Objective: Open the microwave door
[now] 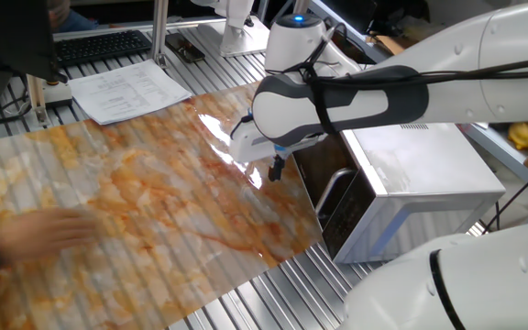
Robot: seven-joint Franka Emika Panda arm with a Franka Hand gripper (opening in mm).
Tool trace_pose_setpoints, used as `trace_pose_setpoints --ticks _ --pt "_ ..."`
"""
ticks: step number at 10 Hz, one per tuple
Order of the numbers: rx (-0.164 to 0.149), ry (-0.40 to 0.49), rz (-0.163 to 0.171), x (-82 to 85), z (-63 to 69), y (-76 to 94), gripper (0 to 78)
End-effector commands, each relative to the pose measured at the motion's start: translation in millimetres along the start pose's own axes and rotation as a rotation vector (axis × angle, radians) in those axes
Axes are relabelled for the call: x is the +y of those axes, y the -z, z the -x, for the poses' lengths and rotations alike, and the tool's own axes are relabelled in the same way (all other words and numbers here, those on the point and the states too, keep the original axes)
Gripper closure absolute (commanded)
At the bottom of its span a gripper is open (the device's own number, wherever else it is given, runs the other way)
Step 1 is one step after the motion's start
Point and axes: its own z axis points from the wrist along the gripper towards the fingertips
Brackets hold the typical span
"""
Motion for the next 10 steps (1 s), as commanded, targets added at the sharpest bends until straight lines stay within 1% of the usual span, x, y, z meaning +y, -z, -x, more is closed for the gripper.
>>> trace_pose_setpoints --ticks 1,2,3,10 --pt "-0.054 0.200 0.103 6.8 5.9 -4.5 76.4" --pt "-0.055 0.199 0.105 6.8 6.4 -4.7 76.4" --pt "-0.062 0.199 0.109 6.7 7.8 -4.9 76.4" --pt "-0.061 0.196 0.106 6.7 9.9 -5.3 76.4"
